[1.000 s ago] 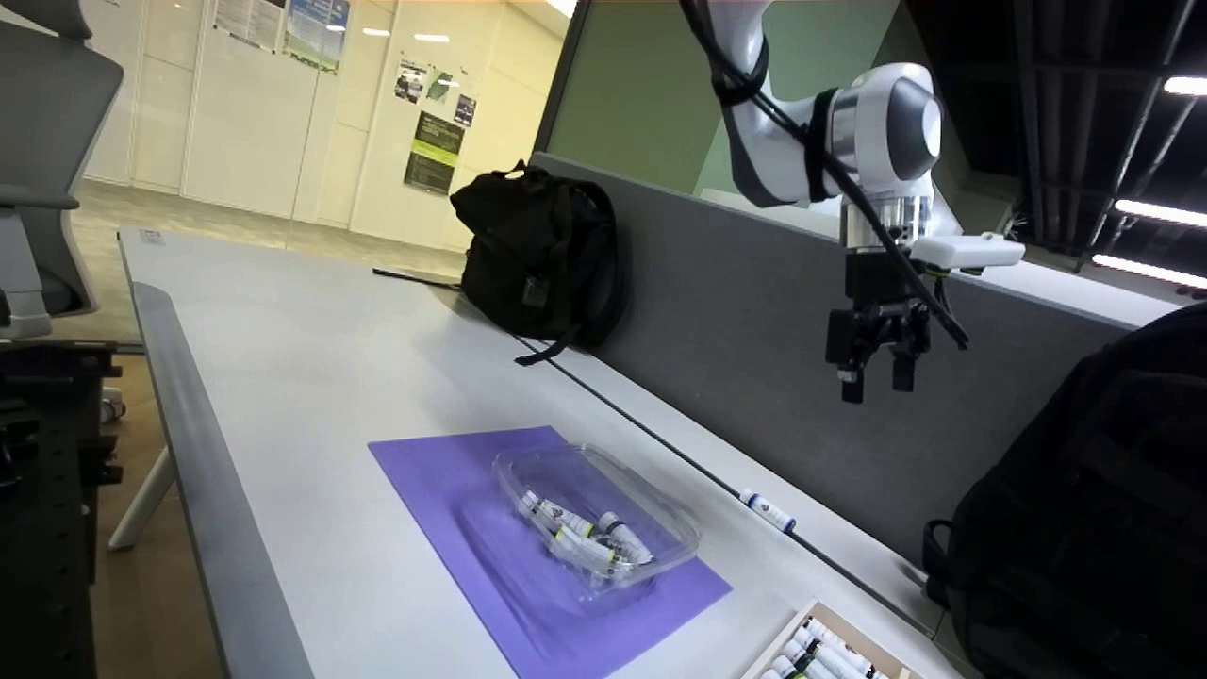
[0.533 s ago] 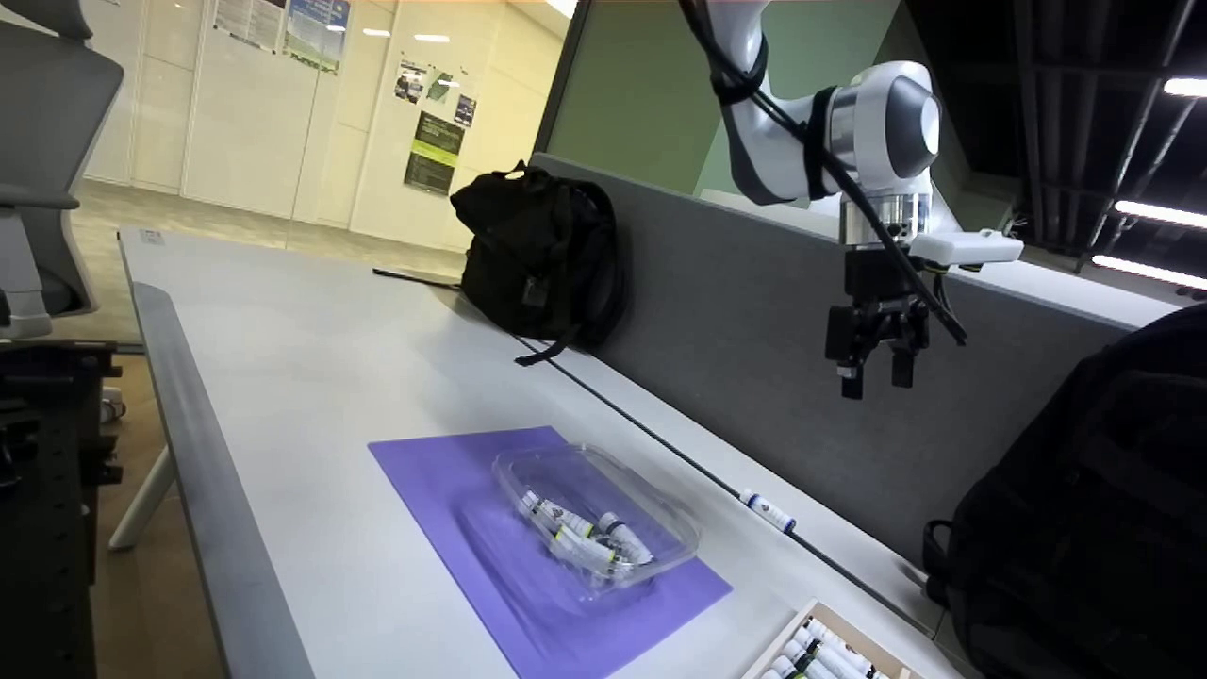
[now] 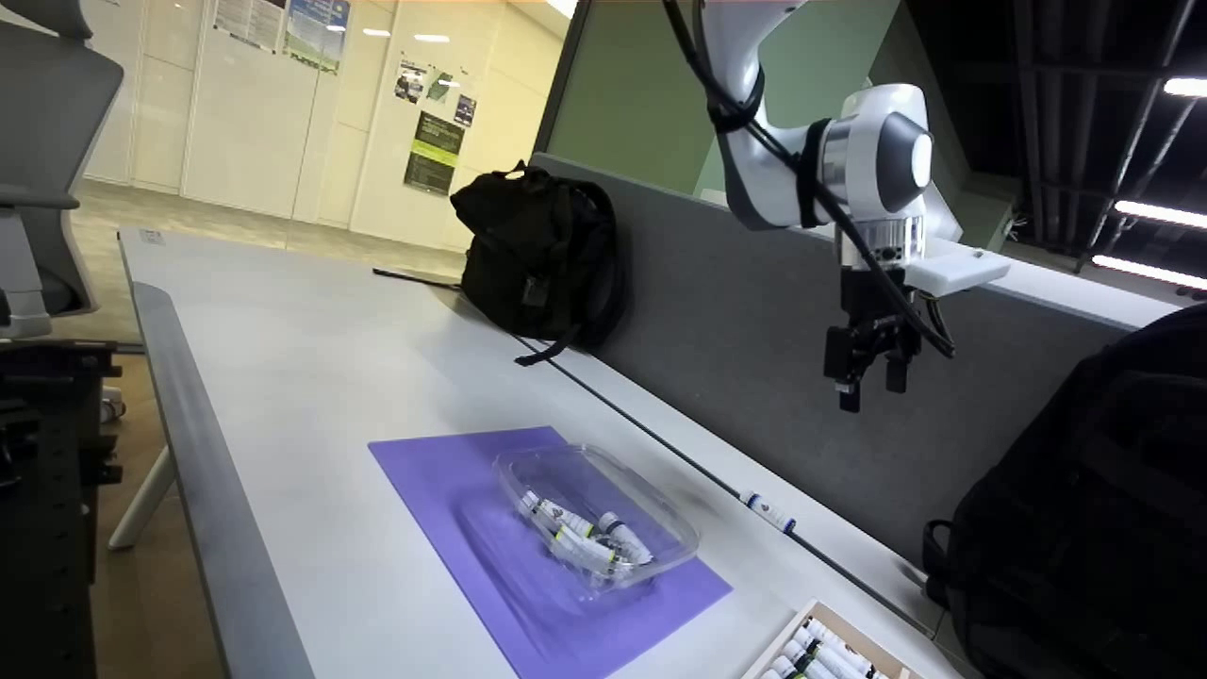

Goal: Get the object from the table and put it in the upper half of the box

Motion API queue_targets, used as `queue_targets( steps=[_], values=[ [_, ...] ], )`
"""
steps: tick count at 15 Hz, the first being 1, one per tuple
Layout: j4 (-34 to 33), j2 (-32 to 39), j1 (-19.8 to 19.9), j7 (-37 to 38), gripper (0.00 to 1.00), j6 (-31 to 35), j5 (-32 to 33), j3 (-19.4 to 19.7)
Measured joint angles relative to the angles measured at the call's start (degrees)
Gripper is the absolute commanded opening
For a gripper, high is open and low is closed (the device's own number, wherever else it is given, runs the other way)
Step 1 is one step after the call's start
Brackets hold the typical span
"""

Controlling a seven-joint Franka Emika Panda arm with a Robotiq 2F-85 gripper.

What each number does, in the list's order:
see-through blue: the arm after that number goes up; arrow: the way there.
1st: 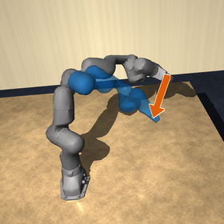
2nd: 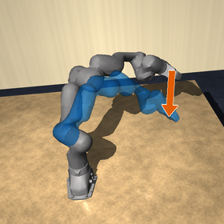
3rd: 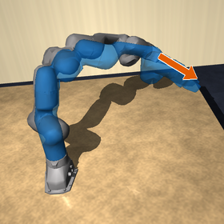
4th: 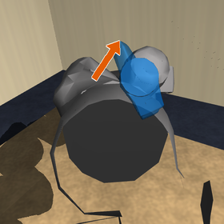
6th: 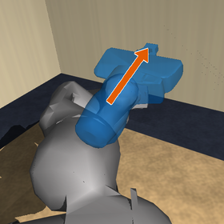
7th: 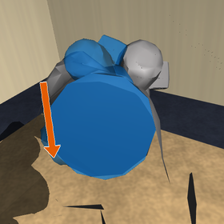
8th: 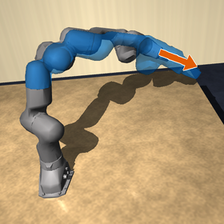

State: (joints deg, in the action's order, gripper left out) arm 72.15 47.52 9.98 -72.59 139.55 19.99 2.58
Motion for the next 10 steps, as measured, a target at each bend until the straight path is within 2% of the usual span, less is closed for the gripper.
queue_targets(
  steps=[2,4,10],
  values=[
    [-2.19,3.12,1.31,-3.47,1.0,3.0,-2.47,-1.59],
    [-5.65,6.87,2.9,-7.59,1.0,2.65,-6.05,-3.91],
    [-19.62,18.71,4.59,-15.69,1.0,-5.93,-13.55,-7.99]
  ],
)
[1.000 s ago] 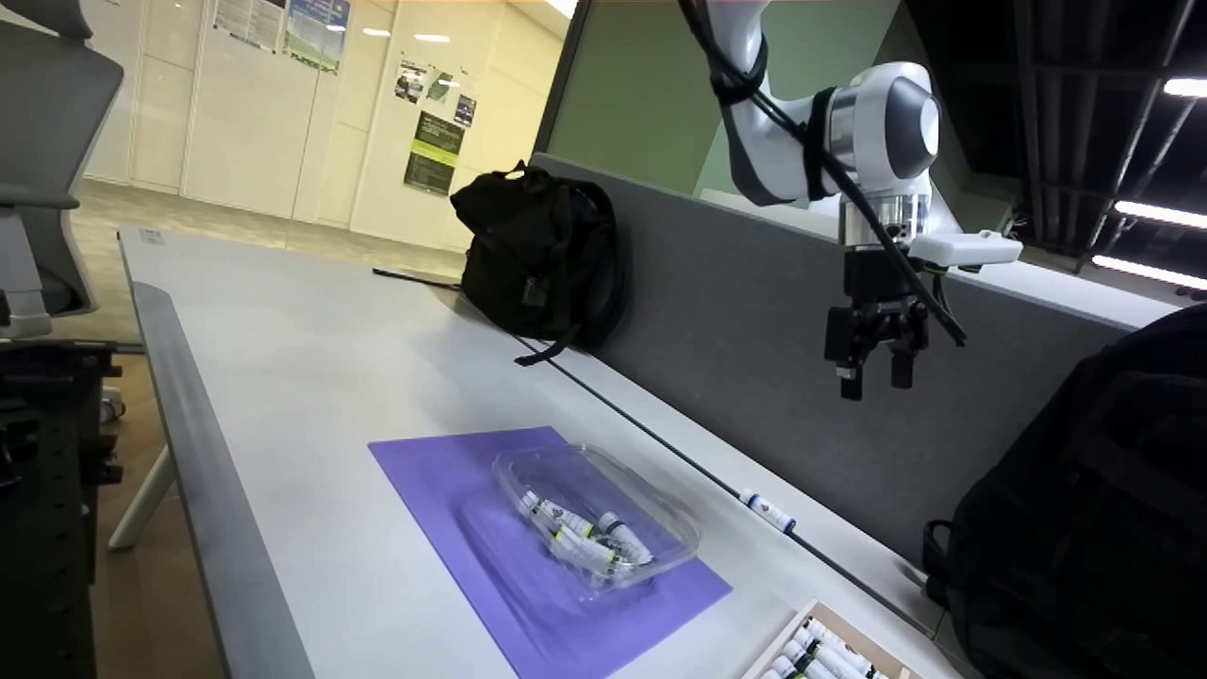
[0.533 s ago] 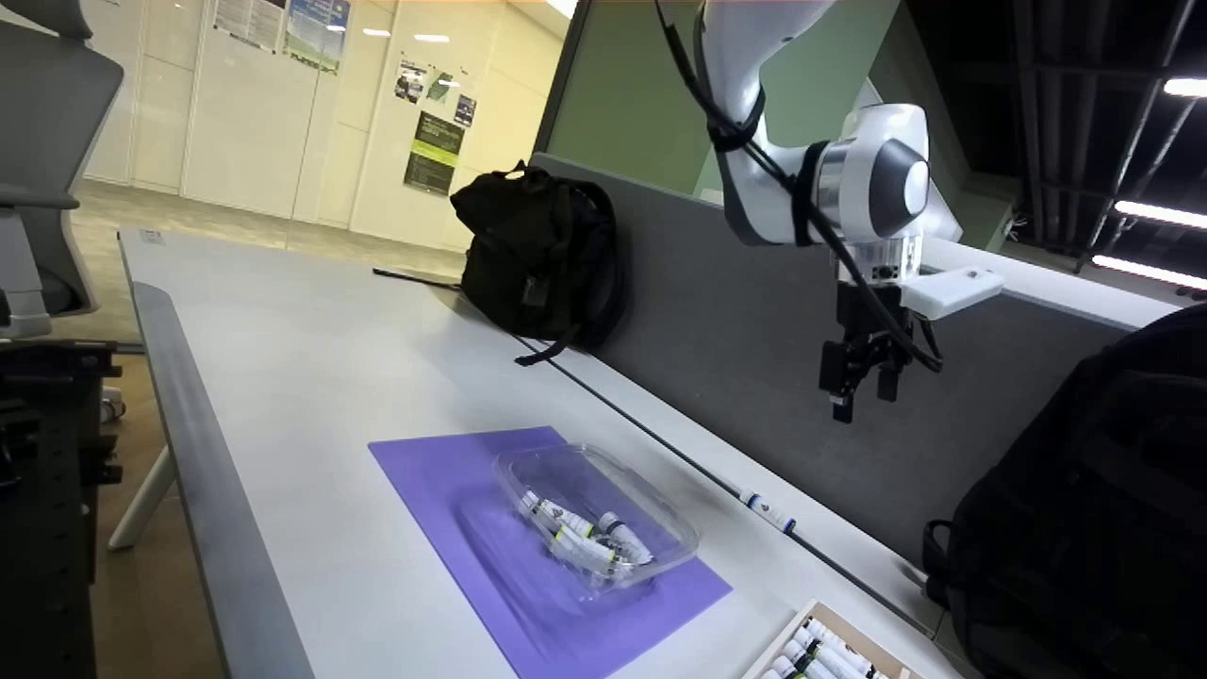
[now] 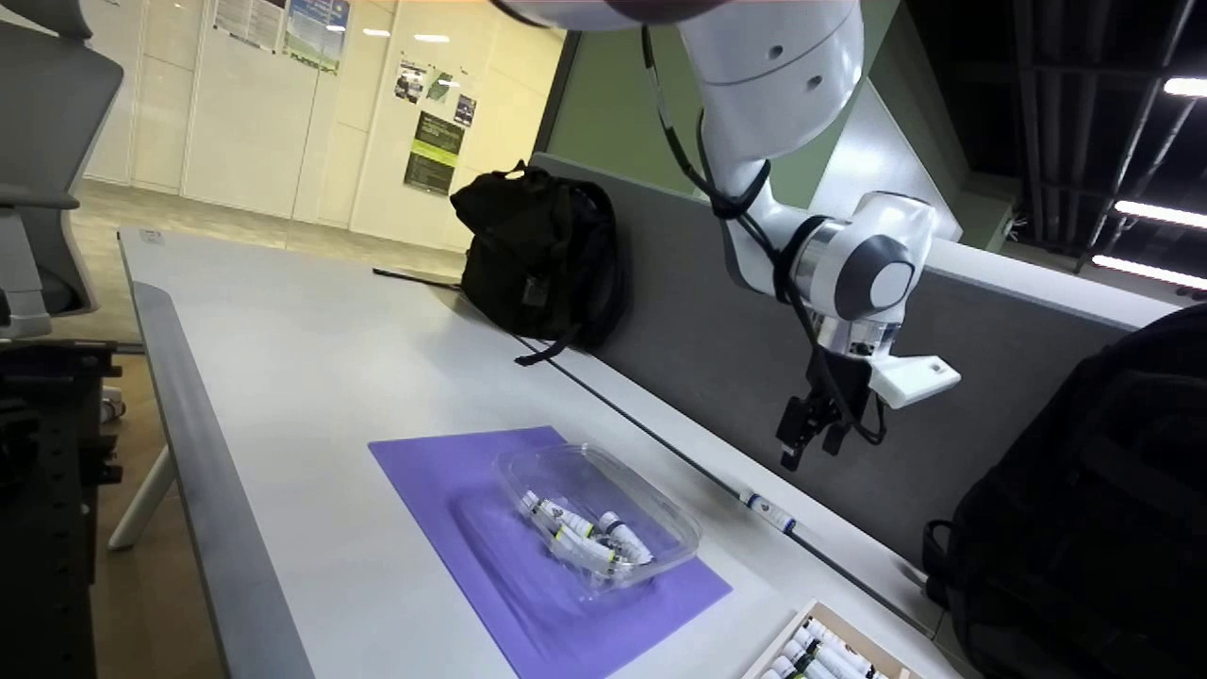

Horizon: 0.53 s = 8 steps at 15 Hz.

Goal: Get the object from the table and put it in the upper half of the box

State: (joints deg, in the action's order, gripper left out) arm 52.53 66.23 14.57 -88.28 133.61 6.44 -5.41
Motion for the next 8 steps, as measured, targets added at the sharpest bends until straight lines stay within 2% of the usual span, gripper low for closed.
queue_targets(
  steps=[4,8],
  values=[
    [-8.68,6.58,-0.65,-0.87,1.0,-6.87,-0.21,-1.13],
    [-14.48,11.38,-1.63,-0.89,1.0,-11.17,-0.21,-1.15]
  ],
)
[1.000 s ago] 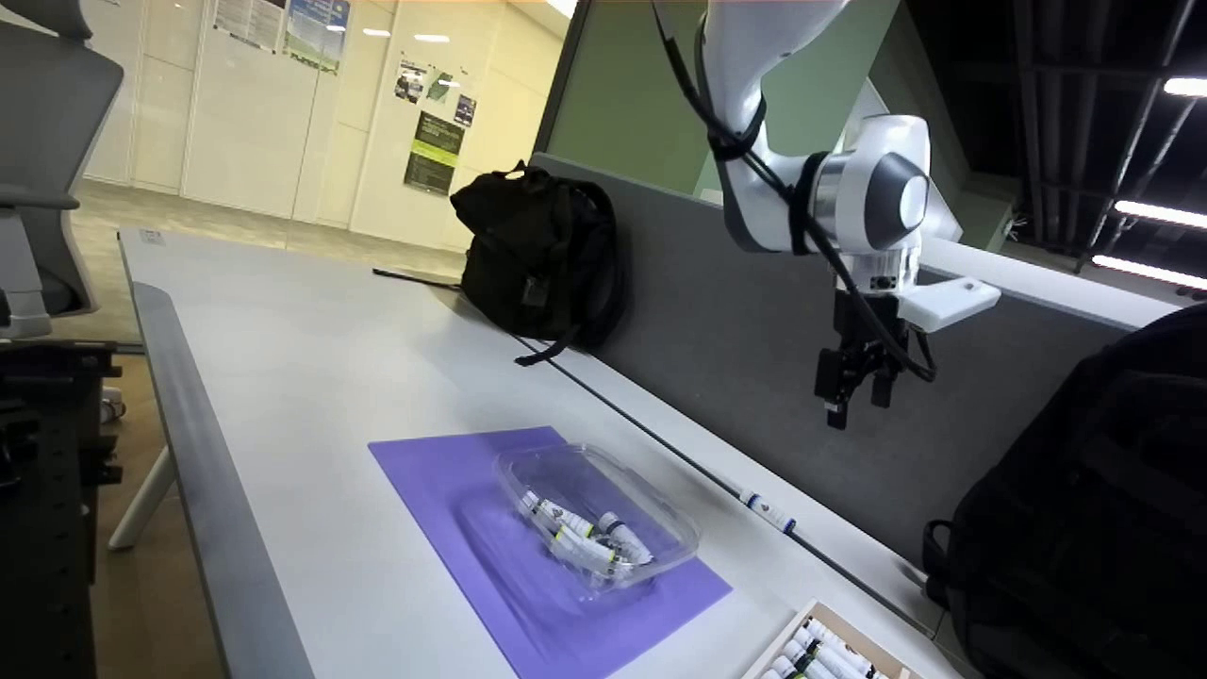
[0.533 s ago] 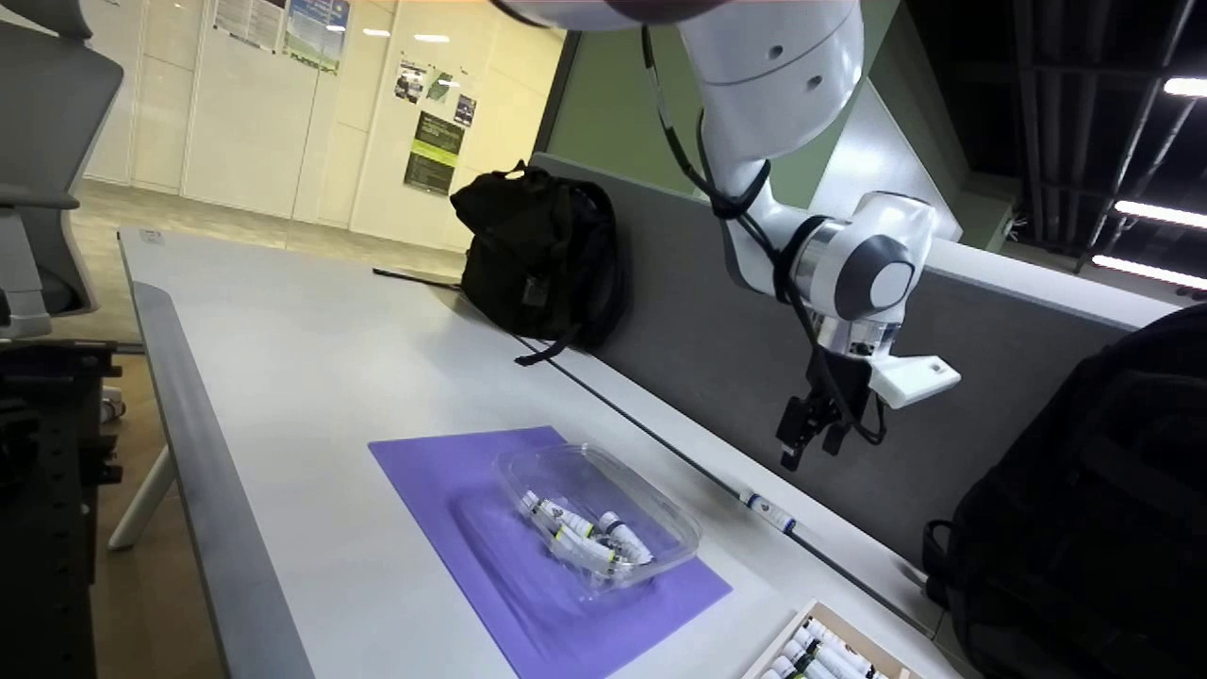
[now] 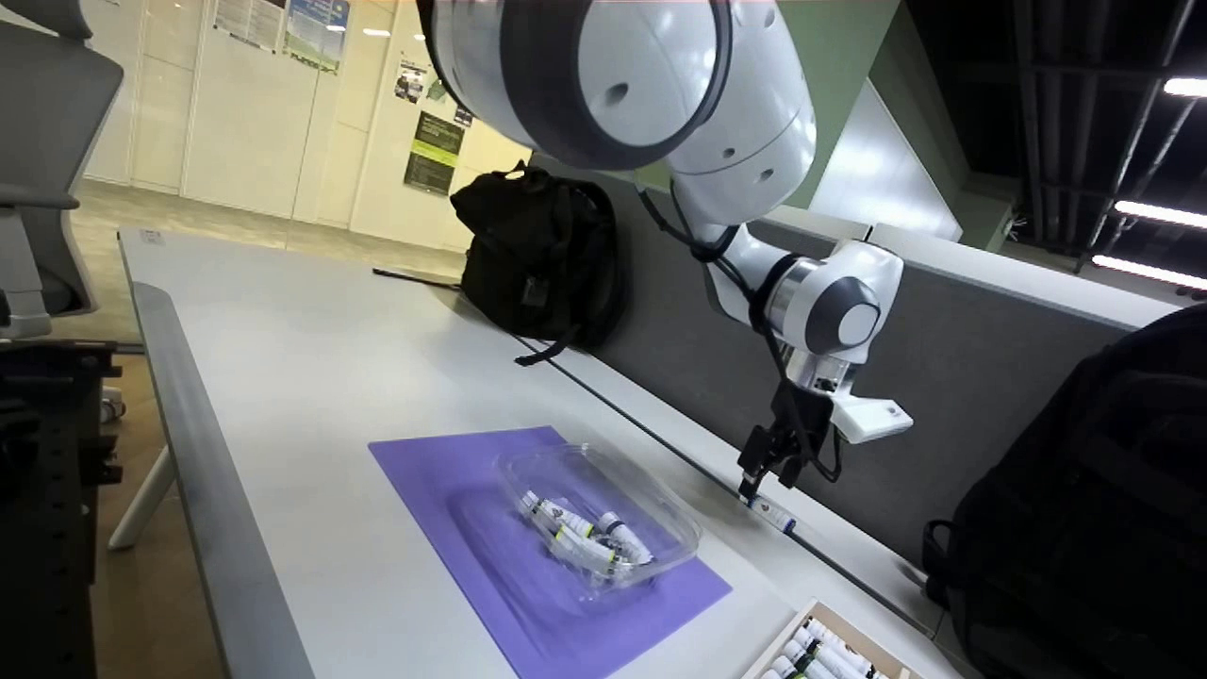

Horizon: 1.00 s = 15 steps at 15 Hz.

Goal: Get the object from the table and put it in the upper half of the box

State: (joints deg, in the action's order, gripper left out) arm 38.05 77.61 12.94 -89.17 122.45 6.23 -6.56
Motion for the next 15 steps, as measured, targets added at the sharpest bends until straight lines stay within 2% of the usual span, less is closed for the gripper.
queue_targets(
  steps=[3,4,6,15],
  values=[
    [-2.1,1.97,-0.52,-0.1,1.0,-1.55,-0.88,0.44],
    [-2.73,2.48,-0.65,-0.1,0.75,-2.23,-1.02,0.6],
    [-4.12,3.42,-0.86,-0.06,0.67,-3.28,-1.35,1.21],
    [-11.42,6.26,-1.14,-0.06,0.03,-5.87,-2.16,2.07]
  ],
)
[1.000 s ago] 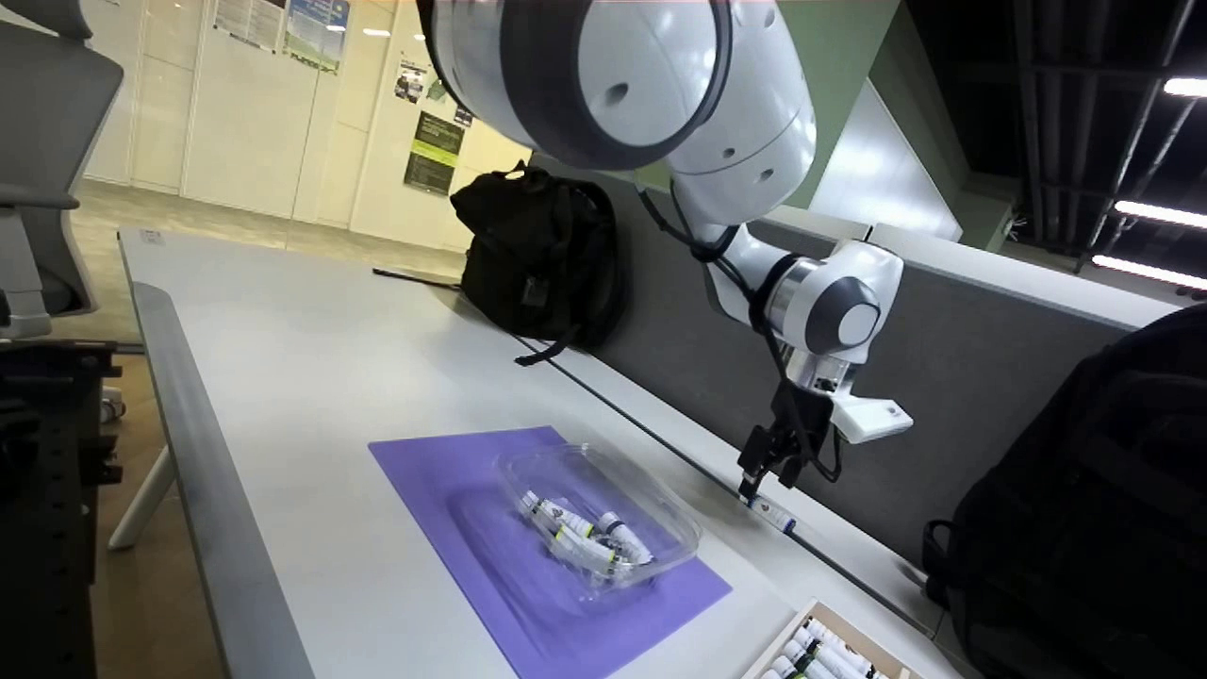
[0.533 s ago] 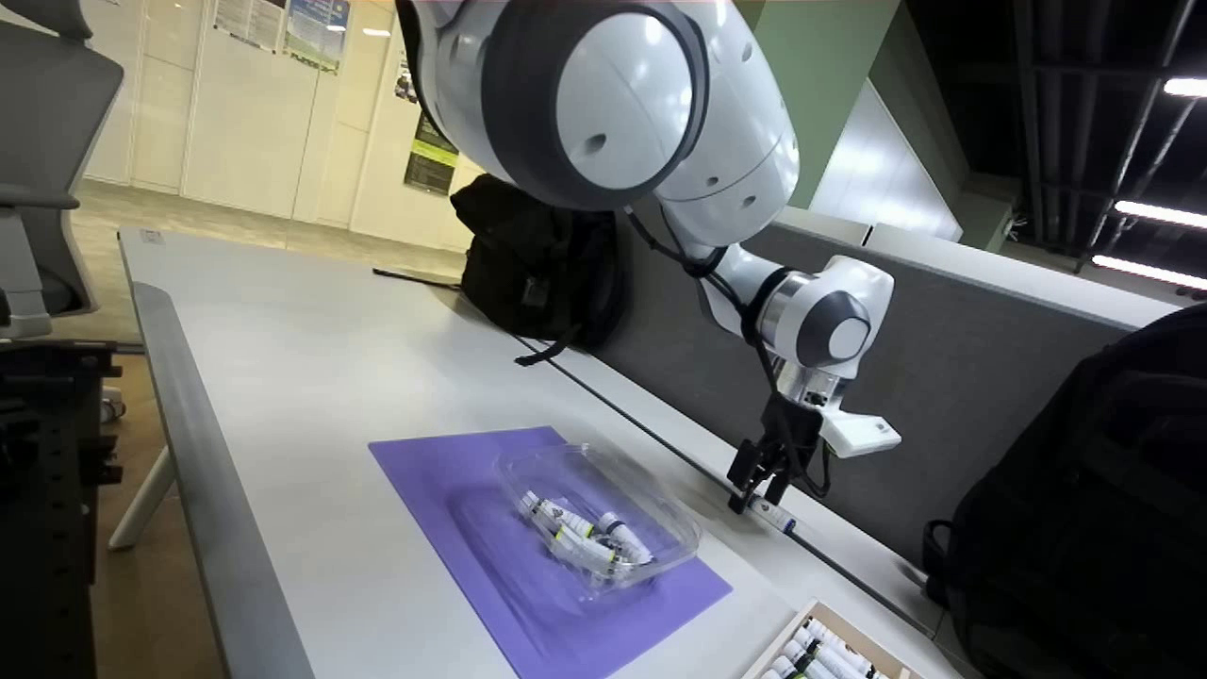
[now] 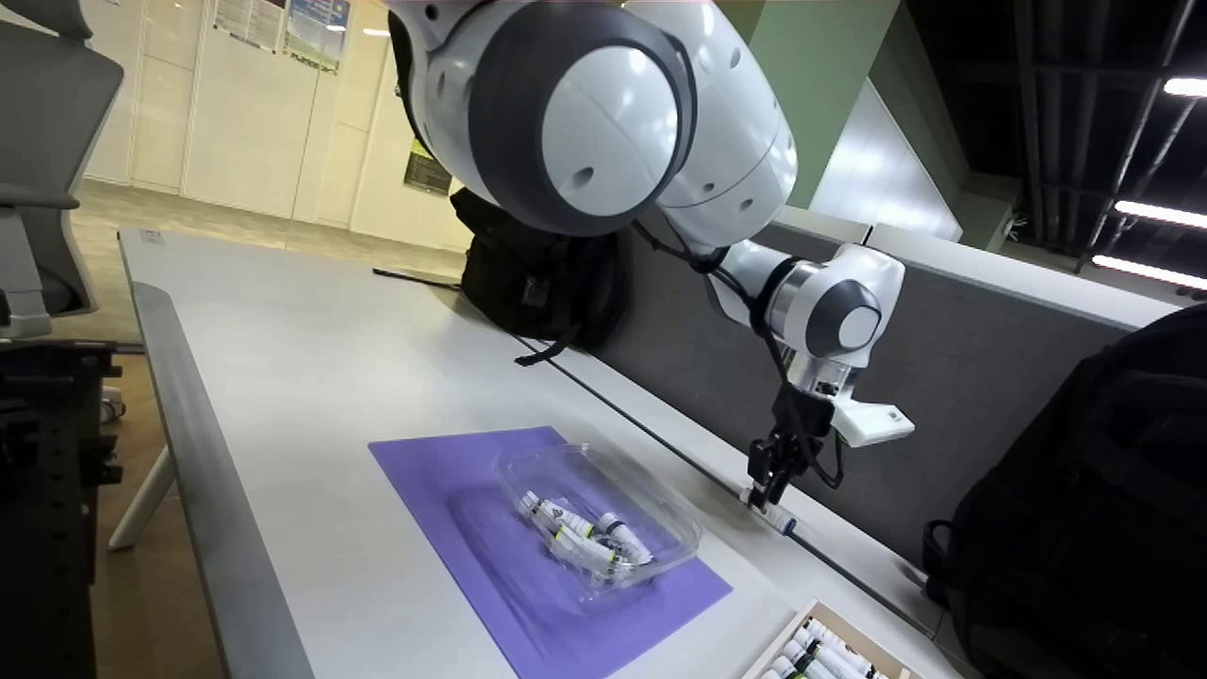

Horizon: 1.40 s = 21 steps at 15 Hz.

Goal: Get the object from the table and put it in the upper half of the box

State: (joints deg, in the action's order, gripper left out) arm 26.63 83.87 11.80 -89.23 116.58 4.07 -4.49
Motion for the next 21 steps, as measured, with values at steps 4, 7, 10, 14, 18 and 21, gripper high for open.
queue_targets(
  steps=[4,7,10,14,18,21],
  values=[
    [-0.27,-0.13,0.06,0.01,0.0,-0.01,-0.73,0.57],
    [-0.33,-0.13,0.14,0.02,0.0,-0.27,-0.83,0.69],
    [-0.86,-0.13,0.21,0.0,0.0,-2.86,-1.22,0.69],
    [-1.92,-0.11,0.6,-0.1,0.05,-12.92,-3.67,0.42],
    [-1.74,-1.18,1.09,-0.78,0.28,-19.77,-5.49,-1.11],
    [-1.81,-3.29,1.32,-1.79,0.32,-20.24,-6.76,-2.65]
  ],
)
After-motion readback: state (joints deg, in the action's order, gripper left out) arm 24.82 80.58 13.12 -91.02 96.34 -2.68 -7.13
